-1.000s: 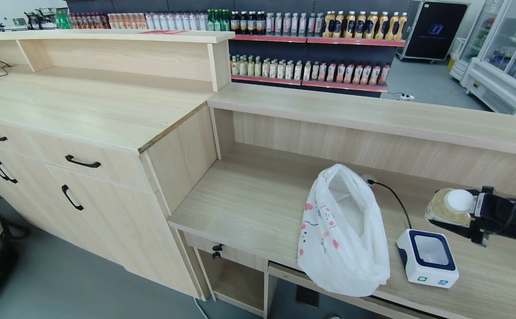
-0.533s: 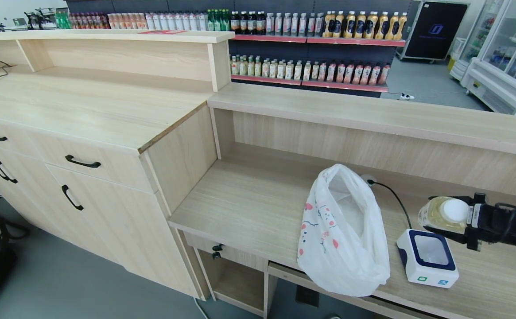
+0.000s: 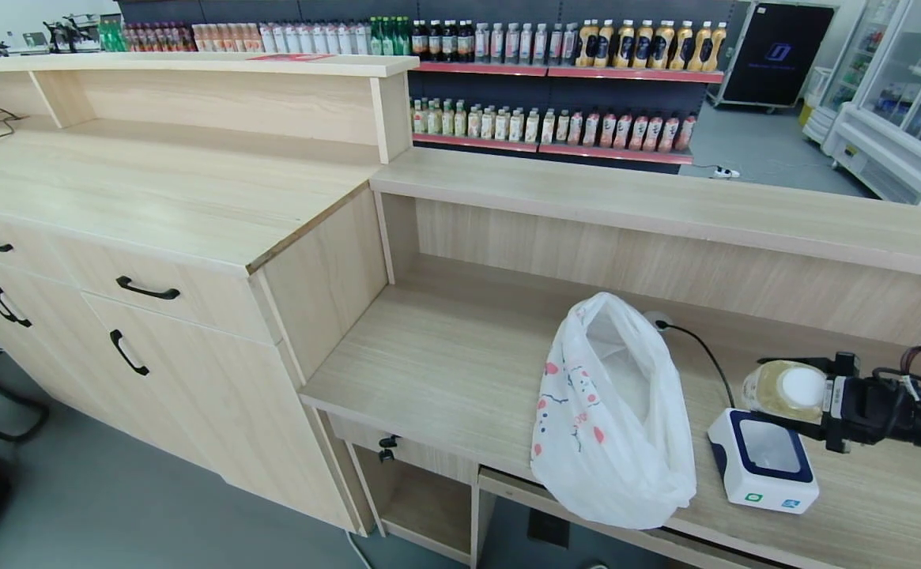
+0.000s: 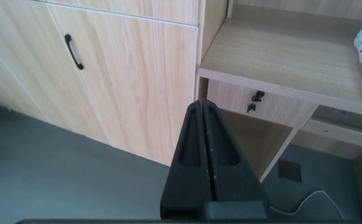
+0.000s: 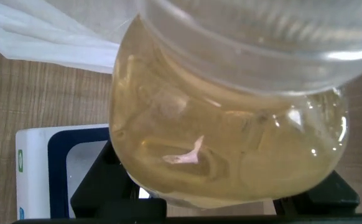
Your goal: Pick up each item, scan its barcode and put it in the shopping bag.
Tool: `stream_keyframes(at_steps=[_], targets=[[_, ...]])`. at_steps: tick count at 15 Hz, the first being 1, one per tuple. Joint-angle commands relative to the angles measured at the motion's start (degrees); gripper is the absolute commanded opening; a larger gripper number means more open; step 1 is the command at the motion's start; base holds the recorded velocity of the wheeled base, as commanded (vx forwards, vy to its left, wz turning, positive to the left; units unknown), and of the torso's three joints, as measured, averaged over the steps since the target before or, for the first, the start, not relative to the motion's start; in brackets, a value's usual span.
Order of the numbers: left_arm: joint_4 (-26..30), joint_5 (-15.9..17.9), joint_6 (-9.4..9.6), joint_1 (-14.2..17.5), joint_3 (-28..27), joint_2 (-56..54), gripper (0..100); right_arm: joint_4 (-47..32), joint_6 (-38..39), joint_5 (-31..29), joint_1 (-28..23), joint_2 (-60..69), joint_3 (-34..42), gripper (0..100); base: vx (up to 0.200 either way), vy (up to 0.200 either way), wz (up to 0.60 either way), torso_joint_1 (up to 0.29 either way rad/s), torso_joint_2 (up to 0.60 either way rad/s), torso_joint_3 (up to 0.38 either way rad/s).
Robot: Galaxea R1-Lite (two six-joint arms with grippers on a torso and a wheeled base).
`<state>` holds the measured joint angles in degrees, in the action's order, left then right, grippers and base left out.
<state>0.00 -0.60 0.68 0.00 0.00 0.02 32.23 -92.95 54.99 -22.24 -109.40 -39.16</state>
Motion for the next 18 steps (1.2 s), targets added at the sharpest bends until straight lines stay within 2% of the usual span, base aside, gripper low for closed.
stream_keyframes(at_steps=[1,18], targets=[[0.0,0.0,0.02,0.0,0.0,0.0,0,0.0,0.0,0.0,0.1,-0.3,0.0,0,0.000,0.000,0.00,0.000,0.00,0.000],[0.0,0.0,0.02,0.0,0.0,0.0,0,-3.4,-4.7,-0.1,-1.6,-0.1,-0.9,0,0.000,0.000,0.00,0.000,0.00,0.000]])
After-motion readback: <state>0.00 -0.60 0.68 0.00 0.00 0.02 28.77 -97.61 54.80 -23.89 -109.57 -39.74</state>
